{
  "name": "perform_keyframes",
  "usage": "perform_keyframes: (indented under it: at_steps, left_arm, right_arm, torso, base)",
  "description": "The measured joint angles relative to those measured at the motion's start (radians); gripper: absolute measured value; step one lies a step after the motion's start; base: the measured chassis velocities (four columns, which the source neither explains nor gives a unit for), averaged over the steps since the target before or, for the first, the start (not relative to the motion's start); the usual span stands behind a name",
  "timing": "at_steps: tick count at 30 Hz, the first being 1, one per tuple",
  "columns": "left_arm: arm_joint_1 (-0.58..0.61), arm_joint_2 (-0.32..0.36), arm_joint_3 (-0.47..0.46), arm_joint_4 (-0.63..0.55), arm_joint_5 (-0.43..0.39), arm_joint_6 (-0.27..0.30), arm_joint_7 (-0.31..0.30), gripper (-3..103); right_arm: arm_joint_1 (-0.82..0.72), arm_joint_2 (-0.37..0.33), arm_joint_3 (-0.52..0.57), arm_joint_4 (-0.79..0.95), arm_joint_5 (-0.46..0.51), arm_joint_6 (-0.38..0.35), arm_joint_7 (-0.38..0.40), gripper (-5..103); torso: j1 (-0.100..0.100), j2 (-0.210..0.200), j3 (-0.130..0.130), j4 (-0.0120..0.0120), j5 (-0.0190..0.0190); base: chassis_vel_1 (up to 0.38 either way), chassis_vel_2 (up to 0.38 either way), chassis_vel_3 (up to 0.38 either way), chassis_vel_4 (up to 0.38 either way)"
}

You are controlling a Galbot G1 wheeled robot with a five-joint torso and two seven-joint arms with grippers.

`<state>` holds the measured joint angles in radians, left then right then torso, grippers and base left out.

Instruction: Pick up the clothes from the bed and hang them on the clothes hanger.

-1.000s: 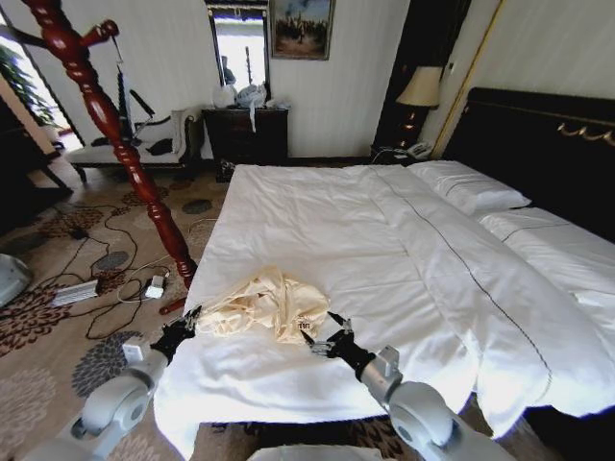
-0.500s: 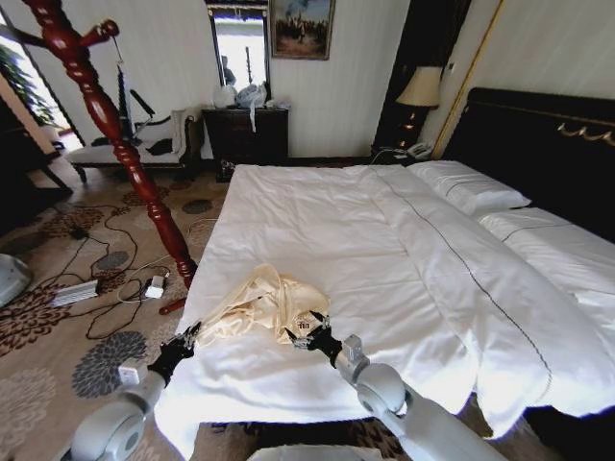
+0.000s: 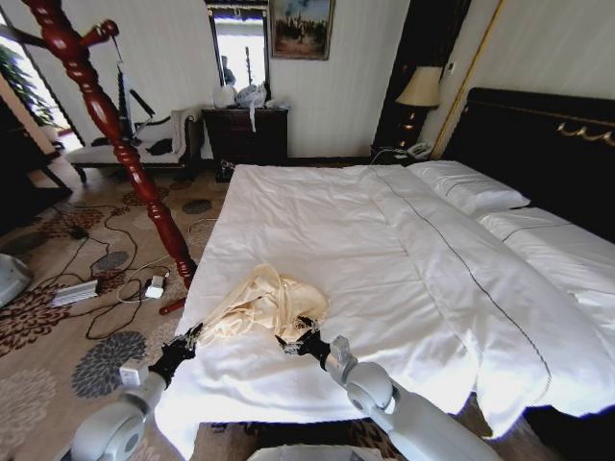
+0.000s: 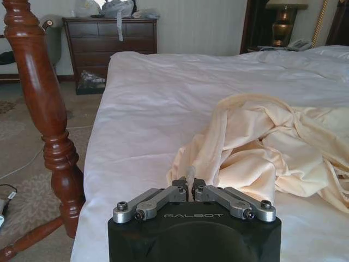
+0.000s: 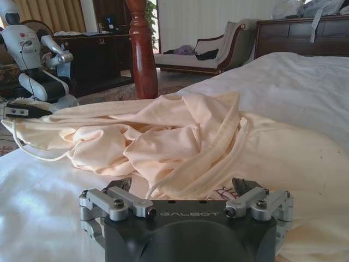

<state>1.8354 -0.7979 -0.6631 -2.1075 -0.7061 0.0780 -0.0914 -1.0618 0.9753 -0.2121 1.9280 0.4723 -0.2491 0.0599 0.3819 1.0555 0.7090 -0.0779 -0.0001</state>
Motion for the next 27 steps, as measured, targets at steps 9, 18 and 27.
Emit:
perform_keyframes:
  at_steps: [9,18,27]
  left_arm:
    - [0.003,0.009,0.006,0.001,0.0,-0.002,0.007,2]
    - [0.006,0.002,0.004,0.004,0.003,-0.005,0.011,2]
    - [0.015,-0.003,-0.008,0.002,0.004,-0.007,0.012,2]
  right_arm:
    - [0.07,-0.013,-0.049,-0.048,-0.003,0.009,-0.002,99]
    - [0.091,-0.031,-0.064,-0.074,-0.032,0.03,-0.014,85]
    - [0.082,-0.031,-0.067,-0.073,-0.042,0.033,-0.015,52]
  torso:
    - [0.0,0.0,0.0,0.0,0.0]
    - [0.0,0.0,0.0,0.0,0.0]
    - [0.0,0.0,0.0,0.0,0.0001]
  base:
    - [0.0,0.0,0.0,0.0]
    - [0.0,0.0,0.0,0.0]
    - [0.0,0.0,0.0,0.0]
